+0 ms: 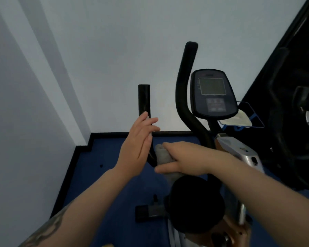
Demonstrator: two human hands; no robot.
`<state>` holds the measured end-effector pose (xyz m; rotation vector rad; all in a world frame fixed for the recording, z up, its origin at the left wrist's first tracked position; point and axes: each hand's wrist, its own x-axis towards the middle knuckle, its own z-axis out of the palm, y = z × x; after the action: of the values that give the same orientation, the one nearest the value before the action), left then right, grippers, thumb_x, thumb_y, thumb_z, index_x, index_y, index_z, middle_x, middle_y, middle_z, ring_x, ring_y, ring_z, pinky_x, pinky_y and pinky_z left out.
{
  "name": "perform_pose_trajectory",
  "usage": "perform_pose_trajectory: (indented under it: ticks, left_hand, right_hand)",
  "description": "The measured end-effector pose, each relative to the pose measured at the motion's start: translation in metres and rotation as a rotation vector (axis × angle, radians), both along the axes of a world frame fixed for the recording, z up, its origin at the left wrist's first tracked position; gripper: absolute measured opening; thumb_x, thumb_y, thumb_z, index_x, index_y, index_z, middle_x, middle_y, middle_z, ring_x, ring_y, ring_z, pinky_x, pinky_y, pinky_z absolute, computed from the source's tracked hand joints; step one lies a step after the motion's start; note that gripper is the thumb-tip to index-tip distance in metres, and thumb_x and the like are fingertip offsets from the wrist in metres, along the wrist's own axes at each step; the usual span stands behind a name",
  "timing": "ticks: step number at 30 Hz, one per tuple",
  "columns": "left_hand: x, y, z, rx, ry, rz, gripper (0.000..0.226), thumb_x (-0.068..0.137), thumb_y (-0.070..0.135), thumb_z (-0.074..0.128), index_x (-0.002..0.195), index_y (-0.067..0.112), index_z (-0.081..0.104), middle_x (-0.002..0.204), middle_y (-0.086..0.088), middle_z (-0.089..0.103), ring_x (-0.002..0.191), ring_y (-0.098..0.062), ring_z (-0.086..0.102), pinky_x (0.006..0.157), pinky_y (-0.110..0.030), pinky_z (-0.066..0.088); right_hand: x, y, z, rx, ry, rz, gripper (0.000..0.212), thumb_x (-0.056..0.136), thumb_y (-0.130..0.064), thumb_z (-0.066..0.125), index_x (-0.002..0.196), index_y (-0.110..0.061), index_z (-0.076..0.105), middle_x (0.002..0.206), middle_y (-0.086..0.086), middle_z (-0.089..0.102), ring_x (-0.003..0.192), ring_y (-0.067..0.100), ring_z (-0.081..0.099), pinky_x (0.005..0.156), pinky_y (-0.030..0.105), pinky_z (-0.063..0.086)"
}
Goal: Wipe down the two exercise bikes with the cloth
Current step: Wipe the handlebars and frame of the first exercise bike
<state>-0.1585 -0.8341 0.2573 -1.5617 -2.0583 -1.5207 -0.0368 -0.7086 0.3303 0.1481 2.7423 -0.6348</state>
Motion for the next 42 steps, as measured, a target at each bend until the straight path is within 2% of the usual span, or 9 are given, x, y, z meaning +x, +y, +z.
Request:
perform_pose_trajectory:
  ticks: [3, 7, 11, 14, 17, 21, 25, 32, 42]
  left_hand:
    - [-0.002, 0.000, -0.001, 0.002, 0.038, -0.002, 0.033, 0.102, 0.012, 0.032, 0.117, 0.007, 0.060, 0.140, 0.000, 0.049, 0.146, -0.016, 0.025, 0.117, -0.023, 0.021]
    - [-0.011, -0.005, 0.000, -0.062, 0.090, -0.051, 0.034, 0.104, 0.016, 0.031, 0.122, 0.009, 0.059, 0.143, 0.002, 0.046, 0.147, -0.017, 0.023, 0.118, -0.023, 0.019]
    - [-0.008, -0.001, -0.003, -0.022, 0.047, -0.037, 0.035, 0.102, 0.015, 0.030, 0.120, 0.009, 0.059, 0.142, 0.001, 0.047, 0.147, -0.018, 0.024, 0.118, -0.024, 0.019]
    - [-0.007, -0.002, -0.002, -0.033, 0.064, -0.028, 0.037, 0.102, 0.015, 0.029, 0.122, 0.007, 0.059, 0.143, 0.000, 0.046, 0.147, -0.019, 0.024, 0.118, -0.025, 0.019]
    - [-0.010, -0.005, 0.000, -0.092, 0.112, -0.032, 0.038, 0.103, 0.018, 0.028, 0.128, 0.010, 0.056, 0.148, 0.001, 0.042, 0.148, -0.018, 0.022, 0.118, -0.024, 0.018]
    - [-0.009, -0.005, 0.004, -0.116, 0.128, -0.024, 0.040, 0.103, 0.018, 0.029, 0.133, 0.009, 0.054, 0.150, 0.000, 0.041, 0.148, -0.018, 0.021, 0.120, -0.032, 0.019]
    - [-0.027, -0.013, 0.015, -0.229, 0.340, -0.033, 0.040, 0.103, 0.027, 0.030, 0.133, 0.016, 0.055, 0.147, 0.004, 0.045, 0.146, -0.014, 0.027, 0.120, -0.047, 0.016]
    - [-0.084, -0.001, 0.056, -0.413, 0.801, -0.185, 0.047, 0.099, 0.051, 0.036, 0.121, 0.021, 0.064, 0.149, 0.001, 0.045, 0.147, -0.017, 0.025, 0.122, -0.045, 0.008]
    - [-0.135, 0.042, 0.077, -0.152, 1.005, -0.342, 0.052, 0.099, 0.053, 0.041, 0.105, 0.010, 0.071, 0.146, -0.008, 0.047, 0.141, -0.025, 0.035, 0.116, -0.046, 0.028]
  right_hand:
    - [-0.005, -0.006, -0.002, -0.212, 0.007, -0.104, 0.033, 0.089, -0.057, 0.057, 0.102, -0.026, 0.051, 0.097, -0.007, 0.061, 0.087, 0.006, 0.058, 0.075, 0.026, 0.047]
    - [0.014, 0.009, 0.000, -0.037, -0.018, -0.063, 0.042, 0.088, -0.062, 0.055, 0.104, -0.024, 0.048, 0.099, -0.004, 0.060, 0.090, 0.013, 0.058, 0.086, 0.037, 0.048]
    - [-0.006, -0.007, -0.004, -0.067, 0.010, -0.036, 0.034, 0.090, -0.061, 0.053, 0.097, -0.028, 0.047, 0.093, -0.006, 0.058, 0.084, 0.011, 0.056, 0.074, 0.029, 0.044]
    - [-0.012, -0.011, -0.005, -0.213, 0.008, -0.098, 0.037, 0.090, -0.059, 0.052, 0.107, -0.026, 0.049, 0.102, -0.003, 0.062, 0.092, 0.012, 0.059, 0.081, 0.030, 0.048]
    - [0.009, 0.001, -0.006, -0.091, 0.032, -0.062, 0.040, 0.085, -0.066, 0.054, 0.094, -0.029, 0.043, 0.089, -0.010, 0.056, 0.079, 0.005, 0.055, 0.068, 0.028, 0.044]
    - [-0.001, -0.005, -0.008, -0.047, 0.044, -0.042, 0.044, 0.085, -0.069, 0.051, 0.095, -0.026, 0.045, 0.087, -0.007, 0.056, 0.077, 0.007, 0.054, 0.072, 0.032, 0.046]
    - [-0.013, -0.014, -0.011, -0.248, 0.080, -0.174, 0.049, 0.088, -0.066, 0.048, 0.115, -0.025, 0.050, 0.102, -0.006, 0.062, 0.092, 0.009, 0.060, 0.084, 0.032, 0.049]
    - [-0.009, -0.019, -0.004, -0.101, 0.045, -0.209, 0.037, 0.087, -0.069, 0.045, 0.091, -0.033, 0.045, 0.087, -0.011, 0.056, 0.077, 0.002, 0.055, 0.073, 0.027, 0.047]
    - [-0.027, -0.068, -0.009, -0.143, 0.249, -0.747, 0.038, 0.086, -0.070, 0.039, 0.088, -0.032, 0.041, 0.086, -0.012, 0.055, 0.077, 0.004, 0.052, 0.061, 0.021, 0.036]
